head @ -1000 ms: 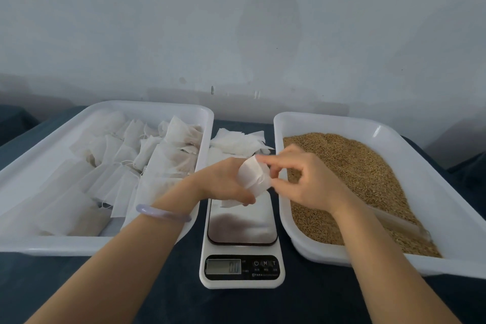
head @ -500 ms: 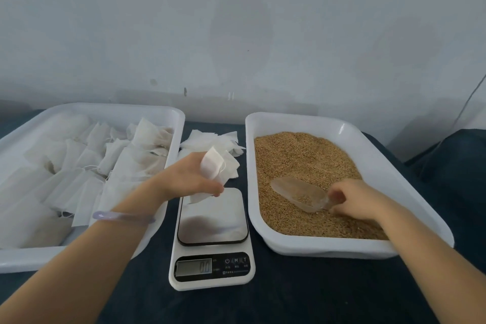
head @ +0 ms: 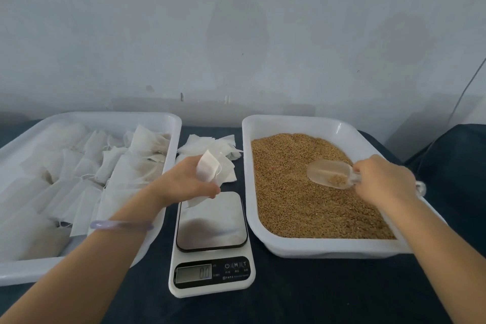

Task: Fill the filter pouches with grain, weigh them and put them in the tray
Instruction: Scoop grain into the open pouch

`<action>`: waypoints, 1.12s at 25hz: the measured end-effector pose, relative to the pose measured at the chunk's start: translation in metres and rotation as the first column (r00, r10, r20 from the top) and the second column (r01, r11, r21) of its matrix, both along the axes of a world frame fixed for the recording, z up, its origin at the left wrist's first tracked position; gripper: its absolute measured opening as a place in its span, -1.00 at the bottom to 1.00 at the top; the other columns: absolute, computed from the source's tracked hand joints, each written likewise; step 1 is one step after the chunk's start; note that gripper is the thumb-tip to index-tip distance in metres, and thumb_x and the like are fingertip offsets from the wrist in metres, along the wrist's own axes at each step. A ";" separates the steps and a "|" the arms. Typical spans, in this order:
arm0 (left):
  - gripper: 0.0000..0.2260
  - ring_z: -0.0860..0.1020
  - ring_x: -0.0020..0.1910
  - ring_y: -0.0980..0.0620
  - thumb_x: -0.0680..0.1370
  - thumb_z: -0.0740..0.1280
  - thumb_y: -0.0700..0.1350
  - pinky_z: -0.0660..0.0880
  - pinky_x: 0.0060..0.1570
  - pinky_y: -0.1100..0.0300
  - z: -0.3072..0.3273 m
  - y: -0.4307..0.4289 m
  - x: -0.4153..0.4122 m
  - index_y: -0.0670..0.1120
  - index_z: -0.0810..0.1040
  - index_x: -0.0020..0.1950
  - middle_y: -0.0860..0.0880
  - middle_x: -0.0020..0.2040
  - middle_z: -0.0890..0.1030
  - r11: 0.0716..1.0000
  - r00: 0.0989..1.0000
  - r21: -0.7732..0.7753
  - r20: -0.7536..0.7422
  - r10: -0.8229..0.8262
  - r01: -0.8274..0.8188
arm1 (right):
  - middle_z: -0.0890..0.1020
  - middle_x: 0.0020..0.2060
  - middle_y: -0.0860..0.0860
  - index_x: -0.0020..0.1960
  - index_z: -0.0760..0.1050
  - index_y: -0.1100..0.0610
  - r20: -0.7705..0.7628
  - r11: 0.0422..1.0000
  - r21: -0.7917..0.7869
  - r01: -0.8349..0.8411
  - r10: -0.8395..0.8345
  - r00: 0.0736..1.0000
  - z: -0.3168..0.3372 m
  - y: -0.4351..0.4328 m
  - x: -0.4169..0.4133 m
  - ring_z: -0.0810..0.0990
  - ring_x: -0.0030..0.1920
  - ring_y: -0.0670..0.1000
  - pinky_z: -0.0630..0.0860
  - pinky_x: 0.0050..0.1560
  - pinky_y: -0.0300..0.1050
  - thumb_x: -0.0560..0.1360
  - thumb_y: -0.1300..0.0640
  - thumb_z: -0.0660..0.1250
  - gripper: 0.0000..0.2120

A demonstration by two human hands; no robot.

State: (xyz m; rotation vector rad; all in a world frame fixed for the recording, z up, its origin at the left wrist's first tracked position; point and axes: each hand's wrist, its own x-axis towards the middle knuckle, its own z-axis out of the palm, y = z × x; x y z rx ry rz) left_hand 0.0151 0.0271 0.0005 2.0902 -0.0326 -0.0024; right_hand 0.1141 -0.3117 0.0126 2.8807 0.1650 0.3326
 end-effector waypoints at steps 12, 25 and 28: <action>-0.70 0.43 -0.52 0.25 0.34 0.43 -0.36 0.32 -0.50 0.45 -0.001 0.001 0.001 -0.01 0.42 -0.35 0.19 -0.52 0.47 0.999 0.999 0.031 -0.007 0.031 -0.031 | 0.58 0.12 -0.15 0.15 0.53 -0.10 -0.309 0.919 0.393 -0.022 0.155 0.938 -0.028 0.005 0.008 0.47 -0.01 -0.13 0.41 0.15 -0.08 0.44 -0.02 0.41 -0.71; -0.72 0.53 -0.36 0.29 0.36 0.44 -0.28 0.39 -0.38 0.47 0.016 -0.025 0.003 0.09 0.49 -0.17 0.24 -0.36 0.57 0.990 0.996 0.137 0.088 -0.001 -0.011 | 0.56 0.19 -0.19 0.28 0.44 -0.21 -0.173 0.919 0.373 -0.125 0.201 0.964 -0.013 -0.024 -0.012 0.48 0.23 -0.07 0.15 0.39 0.08 0.47 -0.09 0.35 -0.63; -0.71 0.58 -0.24 0.19 0.36 0.44 -0.21 0.51 -0.28 0.33 0.024 -0.052 0.013 0.09 0.50 -0.03 0.13 -0.24 0.60 0.986 0.992 0.164 0.120 -0.040 0.020 | 0.56 0.19 -0.20 0.27 0.44 -0.22 -0.173 0.930 0.352 -0.108 0.178 0.969 -0.010 -0.028 -0.017 0.47 0.23 -0.07 0.09 0.36 0.05 0.49 -0.08 0.33 -0.65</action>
